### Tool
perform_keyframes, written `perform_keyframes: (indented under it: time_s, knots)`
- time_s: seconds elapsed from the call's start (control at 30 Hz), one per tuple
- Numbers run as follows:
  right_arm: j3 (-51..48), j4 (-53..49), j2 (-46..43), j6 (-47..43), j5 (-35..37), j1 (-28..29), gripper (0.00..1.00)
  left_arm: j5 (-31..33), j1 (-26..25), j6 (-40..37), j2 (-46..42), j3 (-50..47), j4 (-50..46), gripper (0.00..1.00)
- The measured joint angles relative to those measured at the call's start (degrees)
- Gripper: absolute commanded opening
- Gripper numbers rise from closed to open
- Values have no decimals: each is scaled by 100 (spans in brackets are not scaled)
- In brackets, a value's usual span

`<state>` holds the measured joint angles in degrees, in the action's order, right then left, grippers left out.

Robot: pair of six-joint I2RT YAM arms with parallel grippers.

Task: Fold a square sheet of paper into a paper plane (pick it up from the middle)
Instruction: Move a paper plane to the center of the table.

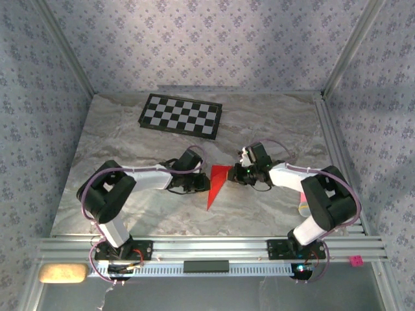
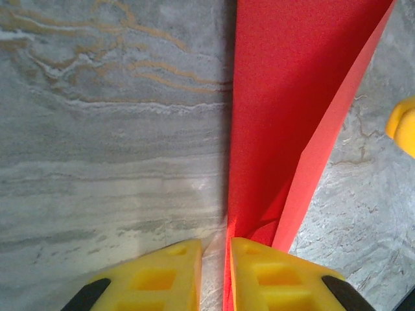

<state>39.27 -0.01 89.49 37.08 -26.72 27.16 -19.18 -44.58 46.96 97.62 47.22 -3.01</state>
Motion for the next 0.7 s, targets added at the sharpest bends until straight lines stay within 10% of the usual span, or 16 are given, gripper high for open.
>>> perform_keyframes:
  time_s: [0.7]
  knots:
    - [42, 42, 306, 0, -4, 74, 16, -232, -4, 111, 83, -17, 540, 27]
